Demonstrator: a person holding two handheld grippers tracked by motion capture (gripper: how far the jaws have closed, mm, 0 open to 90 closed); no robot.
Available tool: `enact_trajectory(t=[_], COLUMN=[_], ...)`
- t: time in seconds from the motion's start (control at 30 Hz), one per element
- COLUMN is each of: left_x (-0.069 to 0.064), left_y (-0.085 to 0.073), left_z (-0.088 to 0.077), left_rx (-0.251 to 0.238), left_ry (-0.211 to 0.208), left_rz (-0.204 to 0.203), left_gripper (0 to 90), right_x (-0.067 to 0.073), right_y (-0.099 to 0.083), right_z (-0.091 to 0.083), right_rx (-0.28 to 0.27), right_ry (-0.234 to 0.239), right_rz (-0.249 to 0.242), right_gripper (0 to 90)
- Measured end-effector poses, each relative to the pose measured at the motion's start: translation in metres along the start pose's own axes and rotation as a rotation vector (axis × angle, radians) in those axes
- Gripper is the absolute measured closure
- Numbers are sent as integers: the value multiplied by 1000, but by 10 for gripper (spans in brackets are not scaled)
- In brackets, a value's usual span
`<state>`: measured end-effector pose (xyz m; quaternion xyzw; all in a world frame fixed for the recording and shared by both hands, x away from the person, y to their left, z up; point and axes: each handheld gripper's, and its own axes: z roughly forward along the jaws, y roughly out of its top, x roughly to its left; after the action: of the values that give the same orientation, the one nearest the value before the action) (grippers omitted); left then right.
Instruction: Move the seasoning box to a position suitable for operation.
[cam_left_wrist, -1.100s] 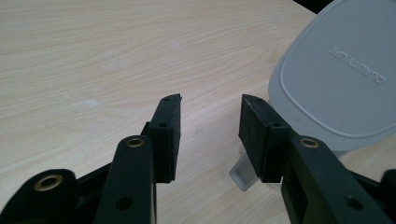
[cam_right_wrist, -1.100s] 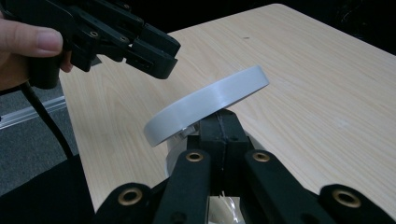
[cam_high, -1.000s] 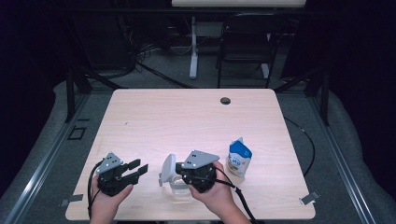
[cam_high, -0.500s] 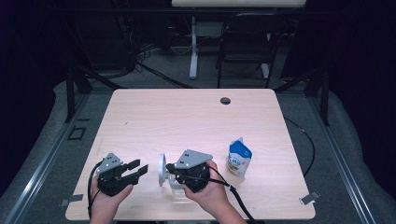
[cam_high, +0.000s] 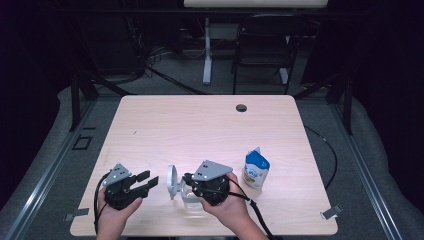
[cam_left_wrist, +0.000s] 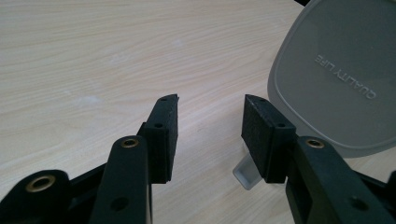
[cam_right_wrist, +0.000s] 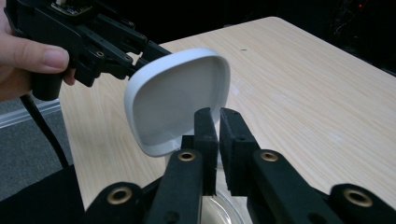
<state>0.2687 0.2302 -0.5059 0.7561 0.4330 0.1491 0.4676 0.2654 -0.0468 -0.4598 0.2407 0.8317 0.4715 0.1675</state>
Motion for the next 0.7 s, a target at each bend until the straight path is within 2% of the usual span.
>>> enact_trajectory(t=[0.23, 0.5, 0.6, 0.7], left_x=[-3, -5, -5, -4], left_y=[0, -2, -2, -2], left_z=[0, 3, 3, 3], left_rx=[8, 8, 11, 3], left_ry=[-7, -9, -8, -8], left_rz=[21, 54, 50, 44], left_gripper=[596, 586, 586, 577], right_x=[-4, -12, -16, -17], right_y=[-8, -24, -31, -36], right_z=[-11, -34, -41, -48], right_rx=[-10, -32, -14, -28], right_ry=[-35, -51, -48, -83], right_rz=[-18, -6, 4, 1], right_gripper=[742, 704, 705, 657])
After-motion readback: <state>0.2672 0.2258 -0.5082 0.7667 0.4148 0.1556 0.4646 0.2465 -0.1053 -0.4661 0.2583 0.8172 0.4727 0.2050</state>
